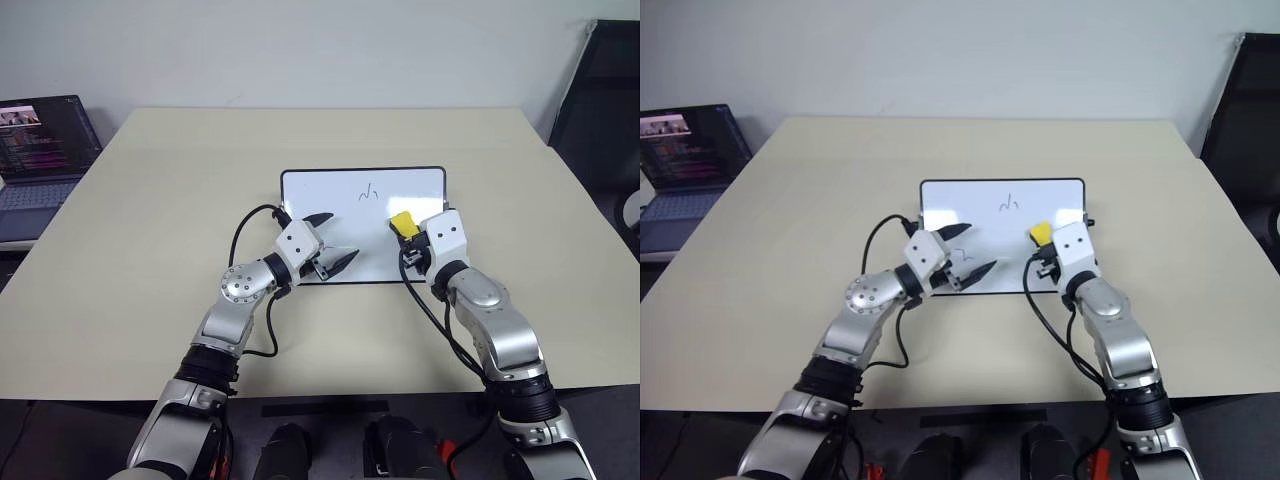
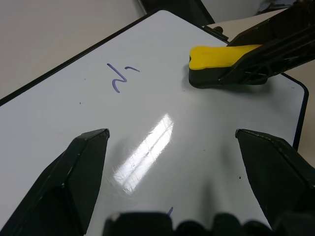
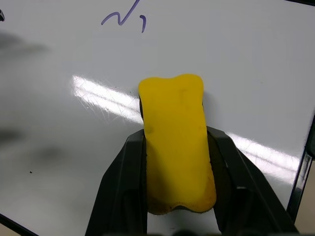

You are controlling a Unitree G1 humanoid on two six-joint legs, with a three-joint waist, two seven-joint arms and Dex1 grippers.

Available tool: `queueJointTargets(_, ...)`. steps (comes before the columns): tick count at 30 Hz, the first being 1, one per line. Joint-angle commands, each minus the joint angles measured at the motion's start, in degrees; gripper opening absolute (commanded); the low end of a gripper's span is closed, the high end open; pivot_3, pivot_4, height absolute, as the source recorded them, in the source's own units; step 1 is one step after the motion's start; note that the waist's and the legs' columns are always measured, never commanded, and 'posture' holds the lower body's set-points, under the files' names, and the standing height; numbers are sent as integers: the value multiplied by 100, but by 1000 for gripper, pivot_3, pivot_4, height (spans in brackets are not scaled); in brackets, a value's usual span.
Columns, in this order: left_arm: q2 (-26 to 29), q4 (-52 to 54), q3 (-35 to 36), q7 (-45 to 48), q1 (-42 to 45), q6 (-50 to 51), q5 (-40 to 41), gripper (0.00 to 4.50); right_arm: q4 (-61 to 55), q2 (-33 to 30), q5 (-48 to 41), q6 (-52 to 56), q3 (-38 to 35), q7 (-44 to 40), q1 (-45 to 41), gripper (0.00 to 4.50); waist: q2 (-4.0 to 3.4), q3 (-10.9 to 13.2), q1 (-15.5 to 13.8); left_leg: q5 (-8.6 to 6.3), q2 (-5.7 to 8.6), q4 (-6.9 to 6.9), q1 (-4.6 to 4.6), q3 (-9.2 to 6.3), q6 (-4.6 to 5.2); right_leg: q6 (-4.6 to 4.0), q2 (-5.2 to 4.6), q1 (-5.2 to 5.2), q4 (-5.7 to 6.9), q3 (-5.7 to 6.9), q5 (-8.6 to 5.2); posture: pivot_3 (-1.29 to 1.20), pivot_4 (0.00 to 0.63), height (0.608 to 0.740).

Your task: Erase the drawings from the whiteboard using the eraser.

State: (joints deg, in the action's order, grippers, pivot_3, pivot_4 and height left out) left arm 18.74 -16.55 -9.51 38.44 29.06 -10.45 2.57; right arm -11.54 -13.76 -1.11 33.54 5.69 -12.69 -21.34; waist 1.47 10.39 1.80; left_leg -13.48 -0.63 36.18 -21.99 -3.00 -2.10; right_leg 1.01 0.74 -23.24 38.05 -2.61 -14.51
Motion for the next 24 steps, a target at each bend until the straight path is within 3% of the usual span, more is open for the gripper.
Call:
queueJointTargets(1,19,132,86,-11,73,-99,7,4500,73,-173,154,149,-265,158,58,1232,1,-1,-12,0,0,2,0,0,0,1,-2,2,0,1,0,0,150,740)
queueJointTargets(13,24,113,98,-12,90,-101,22,4500,-627,-439,65,485,-37,-141,632,1232,2,-1,-8,0,1,7,-2,-1,0,3,-3,4,-2,0,1,0,150,740)
queueJointTargets(24,1,48,106,-1,121,-115,38,4500,-289,-216,129,143,89,-73,205,1232,2,-1,34,0,2,6,5,5,0,-2,6,4,-1,-2,5,0,150,740)
